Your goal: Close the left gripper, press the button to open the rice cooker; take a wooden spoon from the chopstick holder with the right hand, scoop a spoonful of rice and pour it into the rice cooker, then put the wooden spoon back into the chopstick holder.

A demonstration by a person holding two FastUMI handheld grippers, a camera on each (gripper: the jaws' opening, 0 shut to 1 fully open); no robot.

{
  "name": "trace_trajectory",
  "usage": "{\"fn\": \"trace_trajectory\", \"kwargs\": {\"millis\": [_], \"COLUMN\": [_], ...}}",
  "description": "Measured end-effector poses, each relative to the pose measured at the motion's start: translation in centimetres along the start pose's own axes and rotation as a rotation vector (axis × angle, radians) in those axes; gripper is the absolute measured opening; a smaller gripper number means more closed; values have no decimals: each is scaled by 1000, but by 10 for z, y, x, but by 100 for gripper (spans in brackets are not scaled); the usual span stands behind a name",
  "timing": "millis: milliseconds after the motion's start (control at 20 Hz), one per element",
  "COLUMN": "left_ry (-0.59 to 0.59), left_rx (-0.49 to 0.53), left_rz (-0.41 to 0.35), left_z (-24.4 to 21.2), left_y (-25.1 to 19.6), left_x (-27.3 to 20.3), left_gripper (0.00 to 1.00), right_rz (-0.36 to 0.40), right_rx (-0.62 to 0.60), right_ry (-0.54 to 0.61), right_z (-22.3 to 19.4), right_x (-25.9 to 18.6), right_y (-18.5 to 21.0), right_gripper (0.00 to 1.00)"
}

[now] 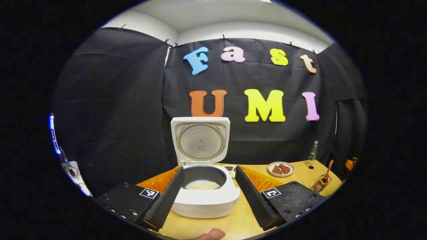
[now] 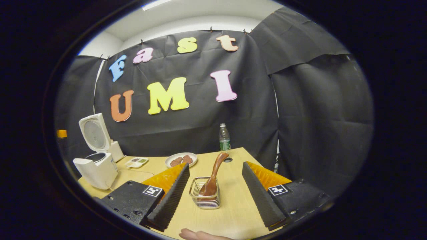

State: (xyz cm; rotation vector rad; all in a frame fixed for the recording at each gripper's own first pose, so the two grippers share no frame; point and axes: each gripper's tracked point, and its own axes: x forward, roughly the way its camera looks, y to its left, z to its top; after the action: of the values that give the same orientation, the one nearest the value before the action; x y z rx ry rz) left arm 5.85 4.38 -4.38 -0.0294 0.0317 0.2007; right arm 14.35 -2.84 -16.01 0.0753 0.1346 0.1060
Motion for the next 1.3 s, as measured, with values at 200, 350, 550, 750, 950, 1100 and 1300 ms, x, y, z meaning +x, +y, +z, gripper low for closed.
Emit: {"fn": "trace_trajectory", "kwargs": {"millis": [200,350,550,750,950,1100,1300], "left_ry": [-17,-13,-43,-61,-103,-96,-100], "left_rx": [-55,-72,-43,-50,-25,-17,0], "left_rz": [-49,-89,-42,-48,-47,-101,-180], "left_z": [-14,-29,-35,-33,-29,-33,-35], "left_y": [-13,-23,-11,-6,-6,-24,-47], "left_x": [-24,-38,-44,-59,-70,-73,-84], "left_gripper": [96,93,93,93,93,93,93], "right_rz": [29,60,76,54,48,42,6], "right_rx": [29,90,177,218,183,217,204], "right_ry": [59,142,234,305,384,384,364], "right_z": [-22,-42,-63,-83,-103,-100,-93], "right_x": [44,82,126,164,184,189,180], "right_y": [0,2,-1,-5,-2,2,3], "right_gripper": [100,99,96,92,72,40,15]}}
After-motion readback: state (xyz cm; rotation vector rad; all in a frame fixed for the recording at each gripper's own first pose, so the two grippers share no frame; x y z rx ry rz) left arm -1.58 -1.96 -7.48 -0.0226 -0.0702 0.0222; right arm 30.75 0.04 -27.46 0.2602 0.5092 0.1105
